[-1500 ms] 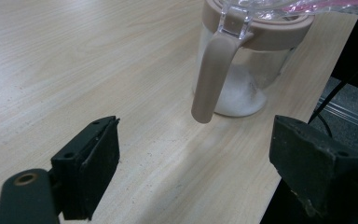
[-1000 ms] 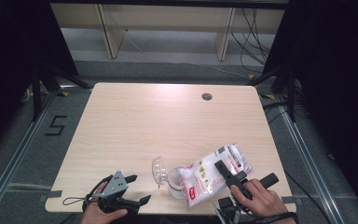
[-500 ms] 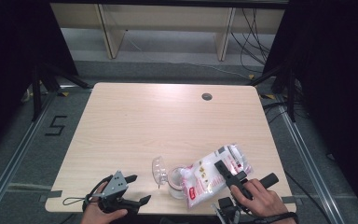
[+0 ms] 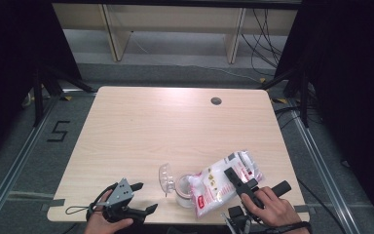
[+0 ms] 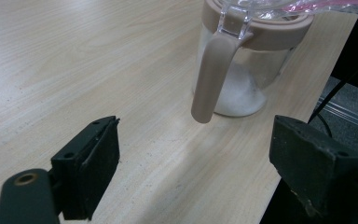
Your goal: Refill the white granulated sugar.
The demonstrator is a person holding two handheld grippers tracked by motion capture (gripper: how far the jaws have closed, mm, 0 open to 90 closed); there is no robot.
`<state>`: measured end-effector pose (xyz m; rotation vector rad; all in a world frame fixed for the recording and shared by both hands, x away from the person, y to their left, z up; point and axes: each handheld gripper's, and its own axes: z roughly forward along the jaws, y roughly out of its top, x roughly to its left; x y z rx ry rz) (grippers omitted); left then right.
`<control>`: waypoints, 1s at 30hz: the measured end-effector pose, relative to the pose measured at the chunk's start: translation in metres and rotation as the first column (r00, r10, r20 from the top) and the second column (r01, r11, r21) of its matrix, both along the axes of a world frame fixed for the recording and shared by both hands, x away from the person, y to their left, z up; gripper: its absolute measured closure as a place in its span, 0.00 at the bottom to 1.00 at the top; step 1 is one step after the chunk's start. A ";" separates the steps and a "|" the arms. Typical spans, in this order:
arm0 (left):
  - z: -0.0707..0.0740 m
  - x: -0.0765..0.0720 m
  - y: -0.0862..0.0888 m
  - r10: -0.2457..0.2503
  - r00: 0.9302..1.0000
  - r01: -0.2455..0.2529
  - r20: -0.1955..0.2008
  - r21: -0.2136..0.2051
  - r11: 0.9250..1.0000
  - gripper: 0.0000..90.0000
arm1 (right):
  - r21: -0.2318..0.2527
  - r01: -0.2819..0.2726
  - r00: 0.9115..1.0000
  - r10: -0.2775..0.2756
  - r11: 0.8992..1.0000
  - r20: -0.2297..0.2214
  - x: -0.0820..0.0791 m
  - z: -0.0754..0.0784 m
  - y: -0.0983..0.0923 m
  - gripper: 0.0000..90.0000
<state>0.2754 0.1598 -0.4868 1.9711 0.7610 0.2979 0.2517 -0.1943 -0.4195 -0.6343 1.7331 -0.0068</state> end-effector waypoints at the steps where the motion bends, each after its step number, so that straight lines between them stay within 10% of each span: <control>1: 0.000 0.000 0.000 0.003 1.000 -0.003 -0.001 -0.005 1.000 0.18 | 0.001 0.001 1.000 -0.001 1.000 0.000 0.000 0.000 0.000 0.73; 30: 0.000 0.000 0.000 0.004 1.000 -0.004 0.003 -0.004 1.000 0.18 | 0.003 -0.003 1.000 0.003 1.000 -0.004 0.000 0.000 -0.001 0.73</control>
